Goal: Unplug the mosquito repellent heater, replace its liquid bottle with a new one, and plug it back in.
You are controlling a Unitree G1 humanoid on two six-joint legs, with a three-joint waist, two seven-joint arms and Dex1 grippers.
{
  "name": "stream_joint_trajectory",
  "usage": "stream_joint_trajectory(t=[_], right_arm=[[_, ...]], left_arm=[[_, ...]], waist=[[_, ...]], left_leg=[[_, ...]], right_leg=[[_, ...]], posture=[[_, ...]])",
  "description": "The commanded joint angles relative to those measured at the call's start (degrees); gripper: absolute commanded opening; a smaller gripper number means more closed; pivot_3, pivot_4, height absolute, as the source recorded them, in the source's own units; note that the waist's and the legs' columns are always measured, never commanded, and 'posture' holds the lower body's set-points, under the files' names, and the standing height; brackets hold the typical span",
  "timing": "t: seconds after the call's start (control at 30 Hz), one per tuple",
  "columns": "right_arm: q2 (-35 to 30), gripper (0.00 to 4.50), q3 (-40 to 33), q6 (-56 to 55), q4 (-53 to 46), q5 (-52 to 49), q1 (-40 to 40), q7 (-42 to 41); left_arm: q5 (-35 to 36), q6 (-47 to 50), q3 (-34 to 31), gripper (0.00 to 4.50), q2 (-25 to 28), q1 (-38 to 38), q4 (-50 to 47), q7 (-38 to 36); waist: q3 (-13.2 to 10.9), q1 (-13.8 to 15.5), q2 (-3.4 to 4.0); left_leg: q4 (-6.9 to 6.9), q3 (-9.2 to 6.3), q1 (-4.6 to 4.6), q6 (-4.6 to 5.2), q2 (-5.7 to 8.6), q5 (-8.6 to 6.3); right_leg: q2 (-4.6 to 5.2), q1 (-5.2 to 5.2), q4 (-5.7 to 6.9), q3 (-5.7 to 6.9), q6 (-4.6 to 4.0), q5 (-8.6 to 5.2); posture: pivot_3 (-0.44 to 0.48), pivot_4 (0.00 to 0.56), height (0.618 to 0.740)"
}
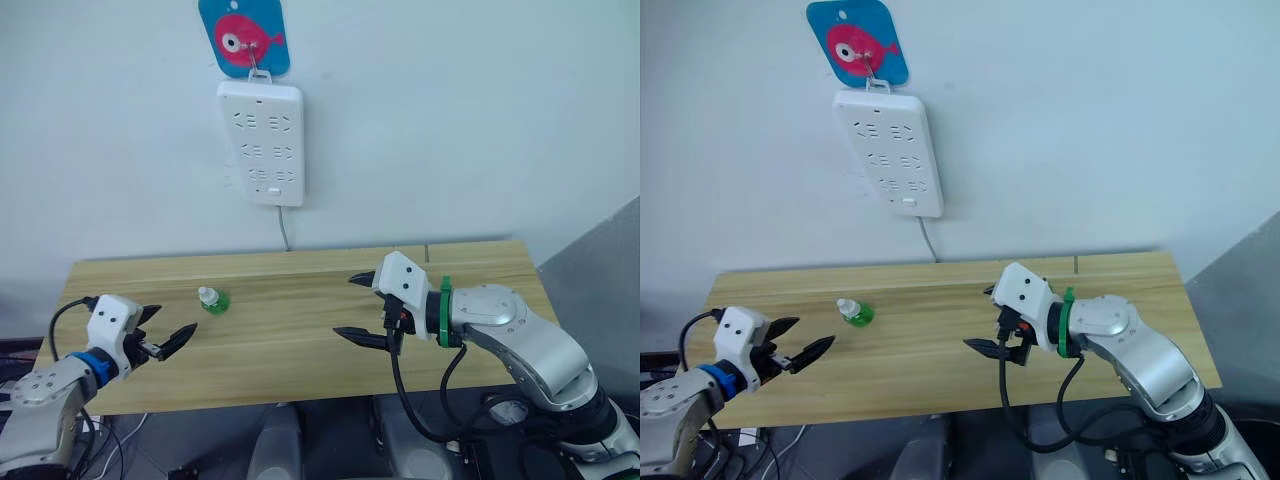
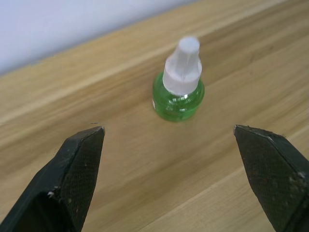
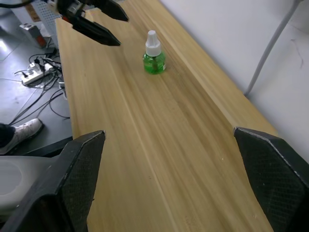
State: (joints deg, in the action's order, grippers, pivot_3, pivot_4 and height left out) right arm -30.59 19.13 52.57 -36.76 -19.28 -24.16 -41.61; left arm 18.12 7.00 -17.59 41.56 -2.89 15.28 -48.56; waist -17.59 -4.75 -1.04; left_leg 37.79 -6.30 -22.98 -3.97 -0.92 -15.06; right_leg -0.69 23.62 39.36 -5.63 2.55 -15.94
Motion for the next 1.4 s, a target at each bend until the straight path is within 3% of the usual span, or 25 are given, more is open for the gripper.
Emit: stream_joint_trajectory(t=[0.03, 0.23, 0.6, 1.07, 1.17, 1.33, 1.4], right_arm=[[0.7, 4.43, -0.4, 2.5, -4.5, -2.3, -0.8, 1.0], [0.4, 4.43, -1.2, 7.7, -9.4, -7.5, -0.4, 1.3], [-0.5, 4.43, -1.5, 11.3, -12.7, -12.5, -1.0, 3.8], [-0.1, 4.43, -2.6, 14.7, -15.2, -18.0, -0.9, 7.9], [0.1, 4.48, -3.0, 15.8, -16.0, -19.4, -0.6, 9.2], [-0.3, 4.48, -4.0, 16.9, -16.0, -21.5, -1.5, 10.3], [-0.7, 4.48, -4.3, 17.2, -15.9, -22.2, -1.8, 10.6]], left_arm=[[-2.2, -2.6, 2.2, 4.5, 0.2, 2.4, 3.5, -1.4], [-3.2, -3.5, 3.9, 4.5, -1.4, 6.4, 7.2, -0.2], [-5.8, -7.4, 5.4, 4.5, -3.1, 13.7, 16.4, 0.7], [-6.7, -11.0, 6.7, 4.5, -4.4, 15.9, 21.0, 0.1], [-6.9, -11.6, 7.0, 3.91, -4.8, 15.5, 20.8, -0.2], [-7.2, -12.3, 7.1, 2.43, -5.5, 15.8, 21.0, 0.1], [-7.4, -12.9, 7.2, 2.34, -5.8, 15.9, 21.2, 0.2]], waist=[[-0.7, 0.0, -0.08], [-1.7, -0.2, -0.12], [-3.1, -0.2, -0.13], [-3.5, -0.3, 0.04], [-3.5, -0.3, 0.04], [-3.5, -0.3, 0.08], [-3.6, -0.4, 0.12]], left_leg=[[0.0, -0.03, -0.01, 0.0, 0.0, 0.0], [0.04, 0.01, -0.46, -0.01, -0.36, 0.0], [0.1, 0.08, -0.46, -0.08, -0.59, 0.04], [0.01, 0.14, -0.47, -0.09, -0.6, 0.04], [-0.01, 0.14, -0.48, -0.1, -0.6, 0.04], [-0.04, 0.15, -0.5, -0.1, -0.61, 0.04], [-0.04, 0.16, -0.51, -0.1, -0.62, 0.04]], right_leg=[[0.0, 0.02, 0.02, 0.02, 0.0, 0.0], [0.11, 0.53, 0.22, 0.02, -0.02, 0.02], [-0.16, 0.55, 0.18, 0.02, 0.2, -0.11], [-0.15, 0.6, 0.09, -0.04, 0.23, -0.13], [-0.14, 0.6, 0.05, -0.04, 0.24, -0.13], [-0.14, 0.6, -0.04, -0.04, 0.24, -0.13], [-0.14, 0.6, -0.08, -0.05, 0.24, -0.13]], posture=[[-0.108, 0.384, 0.728], [-0.125, 0.397, 0.728], [-0.136, 0.418, 0.728], [-0.14, 0.419, 0.728], [-0.14, 0.419, 0.728], [-0.152, 0.423, 0.728], [-0.152, 0.423, 0.728]])
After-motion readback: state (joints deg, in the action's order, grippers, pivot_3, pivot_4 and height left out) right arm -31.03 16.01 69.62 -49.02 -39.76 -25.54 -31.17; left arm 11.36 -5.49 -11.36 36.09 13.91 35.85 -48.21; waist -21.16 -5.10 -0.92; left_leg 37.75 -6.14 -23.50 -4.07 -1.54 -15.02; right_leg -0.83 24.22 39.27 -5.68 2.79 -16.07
